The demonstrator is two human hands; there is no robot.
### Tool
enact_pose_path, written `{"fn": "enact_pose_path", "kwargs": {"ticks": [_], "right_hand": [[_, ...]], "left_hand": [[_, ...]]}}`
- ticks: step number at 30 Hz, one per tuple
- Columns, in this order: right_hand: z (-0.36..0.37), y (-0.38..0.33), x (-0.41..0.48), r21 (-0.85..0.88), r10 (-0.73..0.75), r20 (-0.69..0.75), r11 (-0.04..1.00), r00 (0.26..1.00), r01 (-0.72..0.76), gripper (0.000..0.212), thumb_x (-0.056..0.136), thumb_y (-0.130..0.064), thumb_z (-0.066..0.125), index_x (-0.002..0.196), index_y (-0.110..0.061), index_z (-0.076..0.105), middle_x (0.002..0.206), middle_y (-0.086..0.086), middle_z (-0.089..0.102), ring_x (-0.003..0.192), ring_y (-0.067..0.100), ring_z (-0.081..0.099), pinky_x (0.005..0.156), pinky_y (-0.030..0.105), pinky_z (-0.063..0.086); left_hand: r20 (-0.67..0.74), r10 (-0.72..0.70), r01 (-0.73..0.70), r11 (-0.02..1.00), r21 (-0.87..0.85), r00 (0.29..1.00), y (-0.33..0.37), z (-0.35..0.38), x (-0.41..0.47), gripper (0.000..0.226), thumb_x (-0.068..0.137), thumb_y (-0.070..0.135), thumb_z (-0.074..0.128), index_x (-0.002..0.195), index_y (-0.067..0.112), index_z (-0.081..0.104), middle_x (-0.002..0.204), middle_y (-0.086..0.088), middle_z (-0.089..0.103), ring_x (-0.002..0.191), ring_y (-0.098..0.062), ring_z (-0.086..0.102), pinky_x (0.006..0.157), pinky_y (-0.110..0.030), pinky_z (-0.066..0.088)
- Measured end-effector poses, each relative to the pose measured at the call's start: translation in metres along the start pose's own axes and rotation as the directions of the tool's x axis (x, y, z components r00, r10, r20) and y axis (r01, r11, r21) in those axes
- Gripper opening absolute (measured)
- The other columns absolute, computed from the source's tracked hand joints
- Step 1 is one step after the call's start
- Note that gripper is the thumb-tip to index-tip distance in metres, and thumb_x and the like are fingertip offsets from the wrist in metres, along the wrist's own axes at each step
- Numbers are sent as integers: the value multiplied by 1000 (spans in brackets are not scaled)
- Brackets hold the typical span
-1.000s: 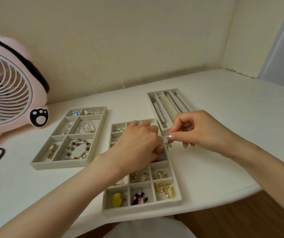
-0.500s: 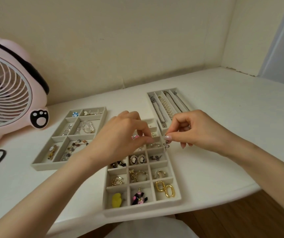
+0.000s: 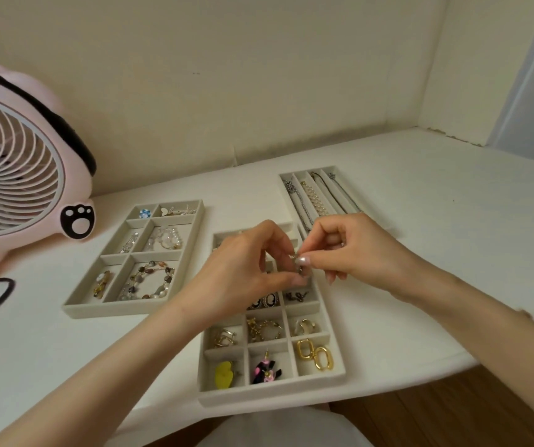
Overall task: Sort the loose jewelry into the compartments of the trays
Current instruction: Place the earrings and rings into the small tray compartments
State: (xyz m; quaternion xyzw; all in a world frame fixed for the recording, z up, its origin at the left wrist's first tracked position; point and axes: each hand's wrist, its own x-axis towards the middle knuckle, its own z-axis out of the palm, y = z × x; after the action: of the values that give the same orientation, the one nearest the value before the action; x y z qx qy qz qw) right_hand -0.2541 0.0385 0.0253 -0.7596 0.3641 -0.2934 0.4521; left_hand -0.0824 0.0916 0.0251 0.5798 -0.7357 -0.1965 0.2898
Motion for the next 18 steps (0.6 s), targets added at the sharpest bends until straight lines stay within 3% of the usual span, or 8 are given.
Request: {"fn": "enact_pose_path", "kwargs": {"ticks": [7, 11, 15, 18], "right_hand": [[-2, 2, -2, 106, -3, 6, 994, 1000, 2, 9, 83, -4, 66, 88, -8, 73, 64, 3, 66, 53, 10, 58, 51, 20, 48], [-5, 1, -3, 124, 14, 44, 992, 999, -19, 11, 80, 2, 68, 89, -4, 73, 76, 15, 71, 66, 22, 69, 64, 26, 59], [-2, 1, -3, 19, 8, 12, 1000, 1000, -8, 13, 73, 3, 74, 82, -6, 73, 75, 13, 72, 71, 24, 71, 65, 27, 59], [-1, -3, 0, -176, -3, 25, 984, 1000, 7, 13, 70, -6, 79, 76, -16, 74, 73, 3, 73, 67, 7, 67, 64, 17, 54]], "left_hand": [[-78, -96, 88, 991, -106, 992, 0, 11, 0, 38, 72, 26, 76, 98, 24, 48, 76, 8, 69, 56, 0, 48, 56, -17, 37], [-92, -91, 85, 994, -75, 992, -1, 7, 1, 34, 75, 21, 75, 96, 26, 49, 74, 10, 68, 54, 1, 47, 53, -16, 35], [-56, -70, 71, 997, 24, 996, 1, 2, 1, 33, 75, 23, 74, 95, 26, 49, 76, 11, 68, 56, 5, 46, 54, -17, 32], [-29, -44, 48, 989, 143, 999, 2, 1, 1, 35, 74, 25, 75, 98, 25, 48, 75, 14, 67, 56, 7, 47, 56, -22, 33]]}}
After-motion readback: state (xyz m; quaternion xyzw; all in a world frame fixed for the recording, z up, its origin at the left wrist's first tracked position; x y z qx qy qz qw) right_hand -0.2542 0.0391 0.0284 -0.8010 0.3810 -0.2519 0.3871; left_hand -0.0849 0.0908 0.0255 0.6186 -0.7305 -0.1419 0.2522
